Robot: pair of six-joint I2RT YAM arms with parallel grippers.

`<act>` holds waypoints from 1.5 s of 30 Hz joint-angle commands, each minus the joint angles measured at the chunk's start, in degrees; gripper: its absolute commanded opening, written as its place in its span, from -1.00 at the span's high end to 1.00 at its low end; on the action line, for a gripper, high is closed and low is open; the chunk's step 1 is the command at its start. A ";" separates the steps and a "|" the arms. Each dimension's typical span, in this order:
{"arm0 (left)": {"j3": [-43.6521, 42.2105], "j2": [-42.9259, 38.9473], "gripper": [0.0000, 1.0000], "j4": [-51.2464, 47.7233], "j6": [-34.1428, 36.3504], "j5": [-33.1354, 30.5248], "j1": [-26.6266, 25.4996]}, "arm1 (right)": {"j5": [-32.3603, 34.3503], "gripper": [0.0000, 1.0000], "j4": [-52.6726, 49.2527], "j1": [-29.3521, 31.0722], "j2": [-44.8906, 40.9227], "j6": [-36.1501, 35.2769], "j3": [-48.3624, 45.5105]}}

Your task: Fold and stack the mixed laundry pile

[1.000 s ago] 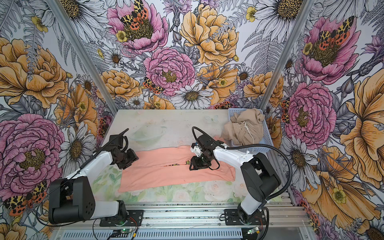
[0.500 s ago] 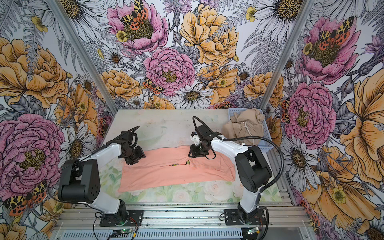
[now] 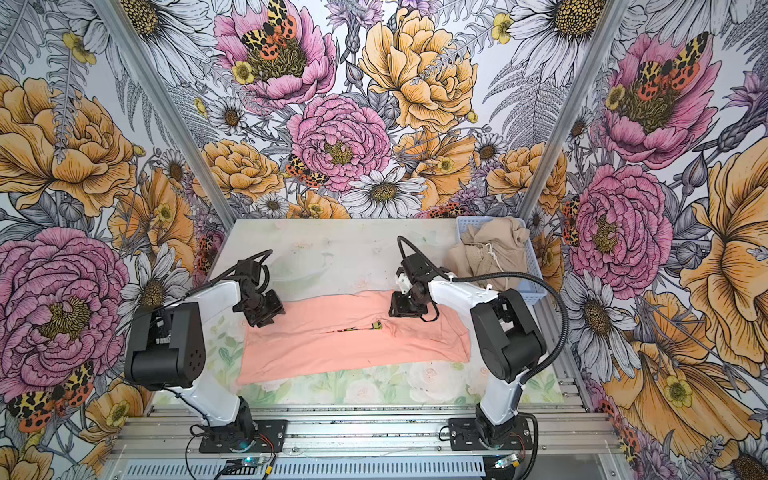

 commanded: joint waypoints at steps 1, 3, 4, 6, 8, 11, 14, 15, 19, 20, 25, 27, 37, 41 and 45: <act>-1.10 3.22 0.10 0.48 2.29 -2.97 2.73 | 3.39 0.14 -0.33 -3.94 0.50 -2.08 3.34; -1.04 3.70 0.10 0.38 2.69 -2.93 3.64 | 4.50 0.14 -0.29 -5.68 2.22 -2.77 5.15; -0.87 3.98 0.12 0.27 2.88 -2.92 4.09 | 4.79 0.14 -0.24 -6.53 3.39 -2.82 6.18; -0.60 4.74 0.12 0.16 3.00 -3.00 4.98 | 5.22 0.14 -0.16 -7.61 5.36 -3.11 8.43; -0.34 5.14 0.13 -0.01 3.16 -3.17 5.94 | 5.59 0.15 -0.16 -8.28 7.06 -3.28 10.49; -0.16 5.66 0.18 -0.04 3.30 -3.70 7.20 | 6.26 0.15 -0.16 -8.74 9.37 -3.36 13.65; 0.00 6.46 0.23 -0.07 3.63 -3.96 8.24 | 5.66 0.16 -0.16 -8.85 11.90 -2.97 15.81; -0.07 6.80 0.24 -0.10 3.85 -4.04 8.52 | 5.35 0.16 -0.16 -8.84 12.48 -2.79 16.20; 0.06 7.56 0.28 -0.22 4.12 -4.44 9.09 | 4.80 0.17 -0.07 -8.49 13.30 -2.51 16.41; 0.31 7.56 0.30 -0.29 4.08 -4.72 9.17 | 4.77 0.17 0.02 -8.45 13.19 -2.52 16.32; 1.73 10.39 0.32 -1.40 4.88 -8.18 8.86 | 5.44 0.17 -0.07 -8.19 11.25 -2.68 15.03; 2.42 10.00 0.26 -2.10 5.47 -11.13 8.20 | 5.67 0.17 -0.07 -8.20 10.22 -2.75 14.24; 6.65 11.17 0.20 -3.69 6.46 -19.19 5.34 | 5.62 0.17 -0.08 -8.17 6.73 -2.65 11.36; 10.05 12.90 0.20 -5.78 7.88 -23.92 4.47 | 5.72 0.16 -0.24 -8.17 5.68 -2.73 10.75; 10.10 12.80 0.20 -5.55 8.64 -24.72 4.41 | 5.92 0.16 -0.24 -8.22 4.84 -2.75 10.12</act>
